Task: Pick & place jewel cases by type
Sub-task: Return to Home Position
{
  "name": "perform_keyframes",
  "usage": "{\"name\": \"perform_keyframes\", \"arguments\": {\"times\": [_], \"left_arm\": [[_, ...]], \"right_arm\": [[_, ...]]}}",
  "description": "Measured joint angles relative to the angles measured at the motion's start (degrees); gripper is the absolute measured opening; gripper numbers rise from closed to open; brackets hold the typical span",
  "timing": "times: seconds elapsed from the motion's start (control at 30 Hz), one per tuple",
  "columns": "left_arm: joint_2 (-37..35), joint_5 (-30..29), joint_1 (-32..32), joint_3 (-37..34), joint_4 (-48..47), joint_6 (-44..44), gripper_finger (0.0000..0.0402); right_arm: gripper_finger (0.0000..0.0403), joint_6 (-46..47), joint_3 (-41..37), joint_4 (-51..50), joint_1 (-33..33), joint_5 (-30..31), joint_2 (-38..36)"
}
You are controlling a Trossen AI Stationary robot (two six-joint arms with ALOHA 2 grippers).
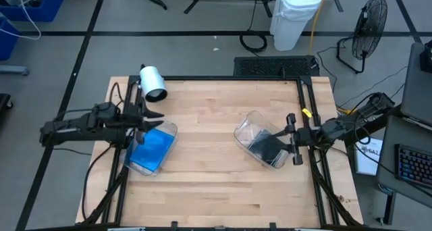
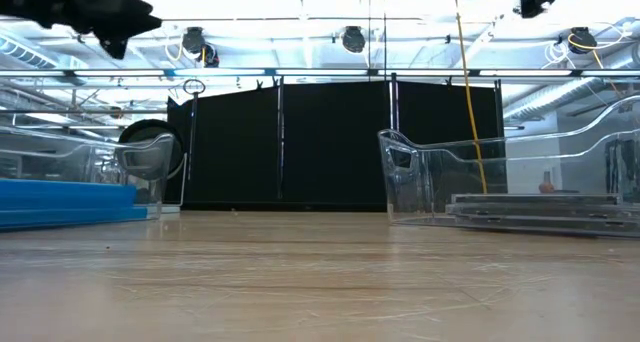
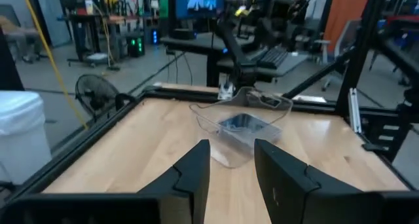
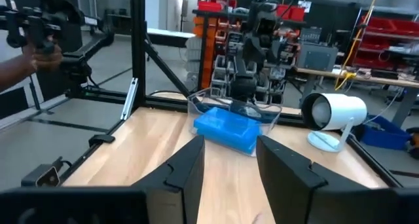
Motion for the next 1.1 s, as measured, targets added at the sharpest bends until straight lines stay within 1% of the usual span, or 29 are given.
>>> {"name": "perform_keyframes", "arguments": {"times": [0.07,0.17,0.27,0.33,0.43,0.6,0.8,1.03,1.1], "left_arm": [[-3.69,0.08,-0.22,-1.9,-0.14,-0.27,0.0124],[-8.22,-0.08,-0.57,-3.81,-0.02,-0.36,0.0124],[-11.56,-0.92,-0.74,-5.32,-0.4,0.07,0.0124],[-13.34,-0.92,-0.74,-6.36,-0.24,0.07,0.0124],[-14.82,-0.92,-0.74,-8.54,-0.17,-0.28,0.0124],[-14.79,-1.7,-0.74,-11.53,2.04,-0.41,0.0124],[-14.79,-1.68,-0.74,-12.26,2.82,0.48,0.0124],[-14.79,-0.81,-0.74,-12.26,0.49,-0.45,0.0124],[-14.79,-0.42,-0.74,-12.24,0.58,-0.61,0.0124]], "right_arm": [[0.013,-0.44,-3.2,1.79,-0.15,1.1,-3.58],[0.013,-2.0,-9.3,8.24,-0.15,6.18,-9.9],[0.013,-4.03,-14.96,14.3,-0.15,10.38,-15.88],[0.013,-5.52,-17.95,16.27,-0.15,12.07,-19.31],[0.013,-6.83,-21.27,17.5,-0.15,13.58,-23.82],[0.013,-9.51,-24.83,20.54,-0.13,13.79,-28.82],[0.013,-10.66,-25.61,19.28,-0.13,13.73,-29.95],[0.013,-9.3,-25.71,10.41,-0.13,14.67,-29.92],[0.013,-8.43,-25.71,8.06,-0.11,12.56,-29.94]]}}
